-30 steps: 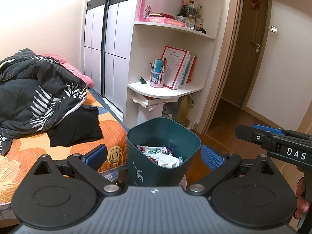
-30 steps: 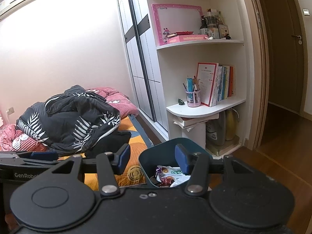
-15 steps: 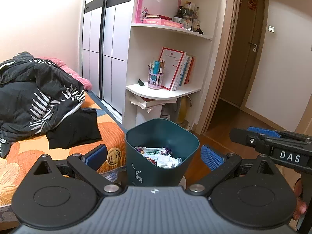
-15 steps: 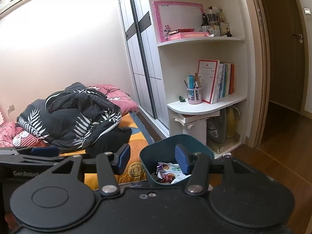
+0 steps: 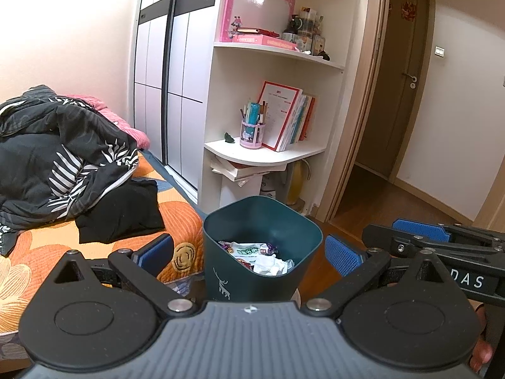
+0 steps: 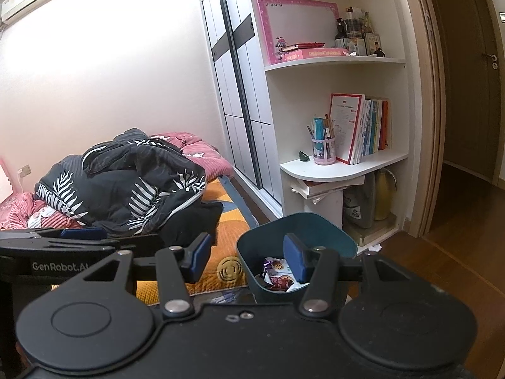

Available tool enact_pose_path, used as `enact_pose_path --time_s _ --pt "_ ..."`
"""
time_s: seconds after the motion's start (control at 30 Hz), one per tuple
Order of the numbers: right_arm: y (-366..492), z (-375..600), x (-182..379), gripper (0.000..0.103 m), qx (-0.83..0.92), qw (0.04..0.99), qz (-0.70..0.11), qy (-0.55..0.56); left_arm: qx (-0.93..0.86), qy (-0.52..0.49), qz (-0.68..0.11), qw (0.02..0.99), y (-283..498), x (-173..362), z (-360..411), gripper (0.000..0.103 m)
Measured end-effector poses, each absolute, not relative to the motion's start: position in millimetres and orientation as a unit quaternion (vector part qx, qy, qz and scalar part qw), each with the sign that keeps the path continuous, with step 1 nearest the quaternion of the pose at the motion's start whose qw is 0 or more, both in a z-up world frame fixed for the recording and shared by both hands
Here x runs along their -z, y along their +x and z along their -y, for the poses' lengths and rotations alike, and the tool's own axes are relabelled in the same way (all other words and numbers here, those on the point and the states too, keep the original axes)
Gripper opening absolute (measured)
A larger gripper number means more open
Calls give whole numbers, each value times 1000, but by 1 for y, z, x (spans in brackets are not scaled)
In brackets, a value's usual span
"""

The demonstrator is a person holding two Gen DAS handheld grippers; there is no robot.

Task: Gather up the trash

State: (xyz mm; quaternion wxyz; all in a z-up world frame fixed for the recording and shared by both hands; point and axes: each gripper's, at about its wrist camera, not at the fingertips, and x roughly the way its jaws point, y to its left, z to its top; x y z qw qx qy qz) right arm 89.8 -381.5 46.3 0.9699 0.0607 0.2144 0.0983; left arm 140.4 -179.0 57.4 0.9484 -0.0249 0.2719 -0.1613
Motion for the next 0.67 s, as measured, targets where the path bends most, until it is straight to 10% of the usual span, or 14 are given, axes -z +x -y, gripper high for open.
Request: enact_pose_path --time_s 0.67 --pt "90 380 -45 51 -104 968 -220 60 155 -42 -289 944 143 -52 175 103"
